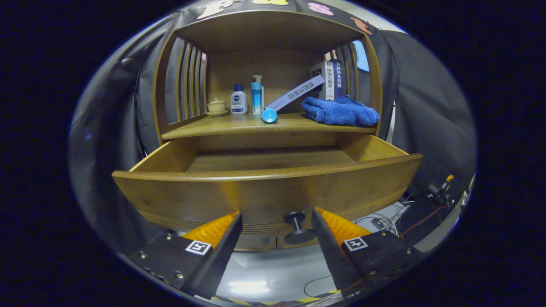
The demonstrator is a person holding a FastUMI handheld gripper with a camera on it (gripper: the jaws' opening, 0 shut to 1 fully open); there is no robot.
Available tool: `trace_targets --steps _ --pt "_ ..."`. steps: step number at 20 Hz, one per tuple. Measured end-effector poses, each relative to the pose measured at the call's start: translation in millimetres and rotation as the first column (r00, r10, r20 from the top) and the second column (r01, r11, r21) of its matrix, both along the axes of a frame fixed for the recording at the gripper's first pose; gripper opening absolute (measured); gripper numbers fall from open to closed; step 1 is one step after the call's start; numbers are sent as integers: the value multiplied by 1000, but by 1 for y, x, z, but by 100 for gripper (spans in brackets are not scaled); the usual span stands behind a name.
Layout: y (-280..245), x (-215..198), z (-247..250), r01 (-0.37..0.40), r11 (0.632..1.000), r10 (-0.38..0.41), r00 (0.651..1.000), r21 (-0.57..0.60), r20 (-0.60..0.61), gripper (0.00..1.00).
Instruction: Pull open the drawer, take out the items inside it, and place them on the countertop above the cabinet.
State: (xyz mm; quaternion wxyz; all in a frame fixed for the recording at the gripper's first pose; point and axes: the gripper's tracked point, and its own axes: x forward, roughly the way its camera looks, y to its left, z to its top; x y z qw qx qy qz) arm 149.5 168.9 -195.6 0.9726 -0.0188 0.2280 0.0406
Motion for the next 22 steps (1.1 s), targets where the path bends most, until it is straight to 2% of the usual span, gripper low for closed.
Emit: trace_targets --steps 11,22 --pt "10 38 0 -27 999 27 1000 -30 -9 96" --pt "17 73 -2 -13 1000 13 1000 16 13 97"
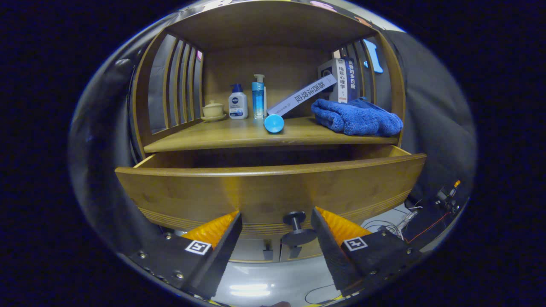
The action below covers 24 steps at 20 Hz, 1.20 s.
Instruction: Pull open the drawer, take out the items inside it, and place them on the countertop above the cabinet.
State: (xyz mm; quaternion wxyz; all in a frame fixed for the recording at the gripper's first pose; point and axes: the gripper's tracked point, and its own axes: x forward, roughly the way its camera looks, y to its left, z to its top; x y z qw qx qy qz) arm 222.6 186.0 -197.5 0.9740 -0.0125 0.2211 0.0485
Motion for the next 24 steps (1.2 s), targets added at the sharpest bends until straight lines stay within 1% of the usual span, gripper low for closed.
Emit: trace_targets --steps 24 --pt "13 57 -5 7 1000 -8 1000 22 21 97"
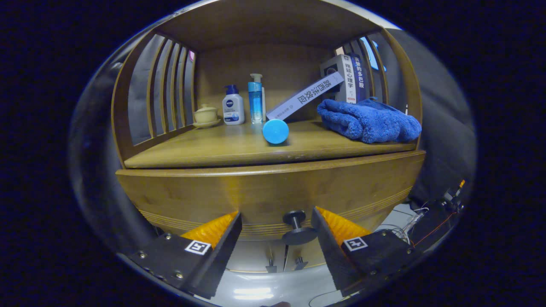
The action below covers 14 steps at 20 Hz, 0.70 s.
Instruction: Pull open the drawer, take out the items inside it, and place them on the countertop above the cabinet.
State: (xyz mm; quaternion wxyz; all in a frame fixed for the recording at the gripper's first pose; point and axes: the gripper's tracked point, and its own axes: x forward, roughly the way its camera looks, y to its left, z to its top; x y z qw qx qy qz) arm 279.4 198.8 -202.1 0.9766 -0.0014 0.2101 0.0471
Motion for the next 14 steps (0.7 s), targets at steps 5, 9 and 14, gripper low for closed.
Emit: trace_targets --steps 5,9,14 --pt "2 8 -2 0 1000 0 1000 4 2 97" --pt "2 10 -2 -4 1000 4 1000 8 6 97" --pt "1 10 -3 -4 1000 4 1000 27 8 99"
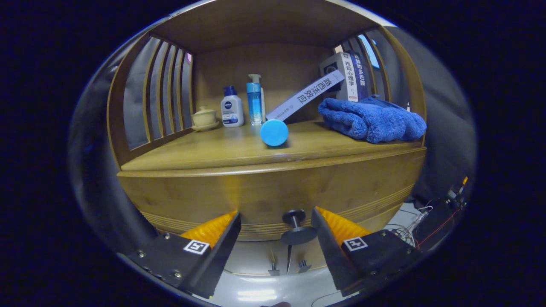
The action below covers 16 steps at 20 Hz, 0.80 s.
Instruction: Pull open the drawer, take out the items inside it, and place them on the countertop above the cabinet.
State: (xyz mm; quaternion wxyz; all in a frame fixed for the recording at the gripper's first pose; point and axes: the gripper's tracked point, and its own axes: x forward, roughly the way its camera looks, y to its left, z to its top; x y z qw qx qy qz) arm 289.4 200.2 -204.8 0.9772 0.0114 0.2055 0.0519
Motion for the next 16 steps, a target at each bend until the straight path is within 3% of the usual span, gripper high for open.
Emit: trace_targets --steps 8,16 --pt "-4 -3 15 6 999 -7 1000 45 27 99" --pt "-16 -18 74 -33 999 31 989 8 143 98"
